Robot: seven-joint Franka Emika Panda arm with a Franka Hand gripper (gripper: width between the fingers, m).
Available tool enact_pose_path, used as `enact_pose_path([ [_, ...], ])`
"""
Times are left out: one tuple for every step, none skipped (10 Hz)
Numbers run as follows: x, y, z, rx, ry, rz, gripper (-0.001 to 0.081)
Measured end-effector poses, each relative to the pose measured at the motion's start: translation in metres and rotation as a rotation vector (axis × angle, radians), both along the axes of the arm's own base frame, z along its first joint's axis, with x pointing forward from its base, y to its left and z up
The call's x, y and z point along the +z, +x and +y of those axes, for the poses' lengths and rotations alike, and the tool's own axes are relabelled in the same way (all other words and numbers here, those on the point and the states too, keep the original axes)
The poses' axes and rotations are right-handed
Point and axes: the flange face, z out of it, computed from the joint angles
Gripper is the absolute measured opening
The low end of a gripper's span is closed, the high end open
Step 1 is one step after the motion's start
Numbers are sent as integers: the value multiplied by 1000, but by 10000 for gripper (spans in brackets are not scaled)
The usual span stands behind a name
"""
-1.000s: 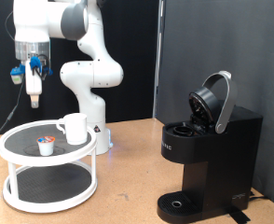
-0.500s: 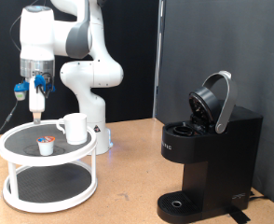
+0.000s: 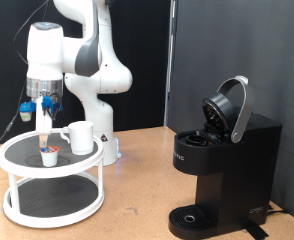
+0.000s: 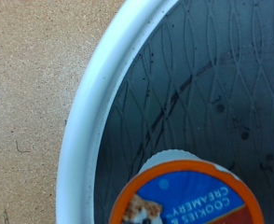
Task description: Make a cup of coffee with the keurig machine
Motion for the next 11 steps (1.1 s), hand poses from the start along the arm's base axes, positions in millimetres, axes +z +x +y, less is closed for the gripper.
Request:
enact_pose_path([
  [-5, 0, 1, 3, -2, 2, 734],
  [-10, 1, 1, 5, -3, 2, 734],
  [-14, 1, 2, 6, -4, 3, 734],
  [-16, 1, 3, 8, -4, 2, 734],
  [-18, 0, 4, 10, -4, -1, 734],
  [-20, 0, 5, 11, -3, -1, 734],
  [-22, -1, 6, 12, -2, -1, 734],
  [-24, -1, 6, 14, -2, 2, 734],
  [-26, -1, 7, 15, -2, 5, 734],
  [-27, -1, 7, 15, -2, 7, 734],
  [-28, -1, 8, 16, -1, 10, 734],
])
